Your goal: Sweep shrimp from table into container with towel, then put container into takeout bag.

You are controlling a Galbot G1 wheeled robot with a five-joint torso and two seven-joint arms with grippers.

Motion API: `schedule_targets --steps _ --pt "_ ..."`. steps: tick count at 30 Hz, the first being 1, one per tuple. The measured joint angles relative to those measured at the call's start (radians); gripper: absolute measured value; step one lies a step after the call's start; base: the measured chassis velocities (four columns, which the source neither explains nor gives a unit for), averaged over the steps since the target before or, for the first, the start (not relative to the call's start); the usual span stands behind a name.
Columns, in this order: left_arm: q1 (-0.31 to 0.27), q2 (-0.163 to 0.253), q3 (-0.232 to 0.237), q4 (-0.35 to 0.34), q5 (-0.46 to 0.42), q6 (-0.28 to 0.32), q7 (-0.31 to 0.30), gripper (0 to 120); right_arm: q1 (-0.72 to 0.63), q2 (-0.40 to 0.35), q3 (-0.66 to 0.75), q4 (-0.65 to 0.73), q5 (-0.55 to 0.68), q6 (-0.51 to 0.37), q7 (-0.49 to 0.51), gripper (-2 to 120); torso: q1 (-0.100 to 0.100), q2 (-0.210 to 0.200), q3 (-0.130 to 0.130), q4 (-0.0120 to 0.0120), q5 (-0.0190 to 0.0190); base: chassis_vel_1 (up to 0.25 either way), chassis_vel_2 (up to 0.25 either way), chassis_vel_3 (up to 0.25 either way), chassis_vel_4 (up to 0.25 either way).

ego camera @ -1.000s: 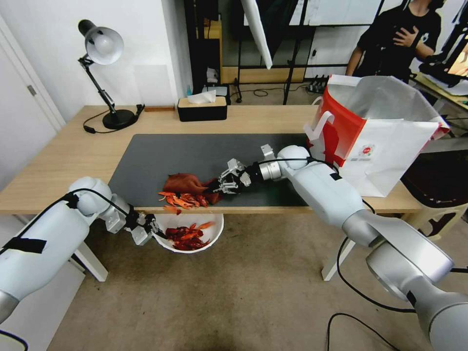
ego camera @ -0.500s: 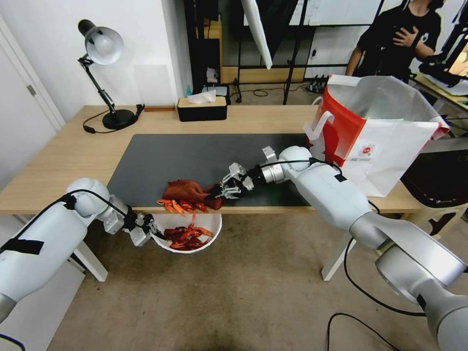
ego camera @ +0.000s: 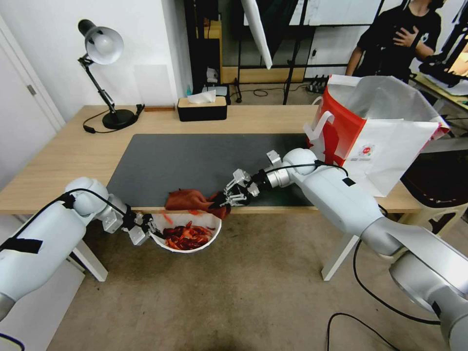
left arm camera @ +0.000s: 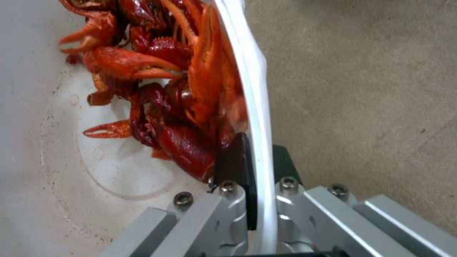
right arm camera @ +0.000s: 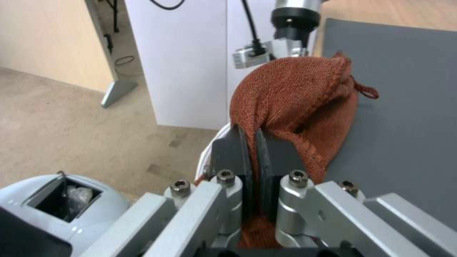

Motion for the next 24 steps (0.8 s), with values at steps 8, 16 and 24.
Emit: schedule_targets --steps 8,16,24 --pt "-0.001 0.001 0.001 -0.001 0.000 0.000 0.000 0 -0.021 -0.028 0.008 0.063 0.019 -0.030 -0.012 2 0.000 0.000 0.000 -0.0003 0.0000 0.000 0.000 0.000 0.000" --pt "0.006 0.003 0.001 -0.013 0.000 0.001 0.001 0 -0.071 -0.070 0.091 0.147 0.182 -0.073 0.112 2 0.000 0.000 0.000 -0.0003 0.0001 0.000 0.000 0.000 0.000" --pt "0.018 0.001 0.000 -0.026 0.000 0.001 0.001 0 -0.180 -0.121 0.187 0.233 0.371 -0.049 0.384 2 0.000 0.000 0.000 -0.0001 0.0003 0.000 0.000 0.000 0.000"
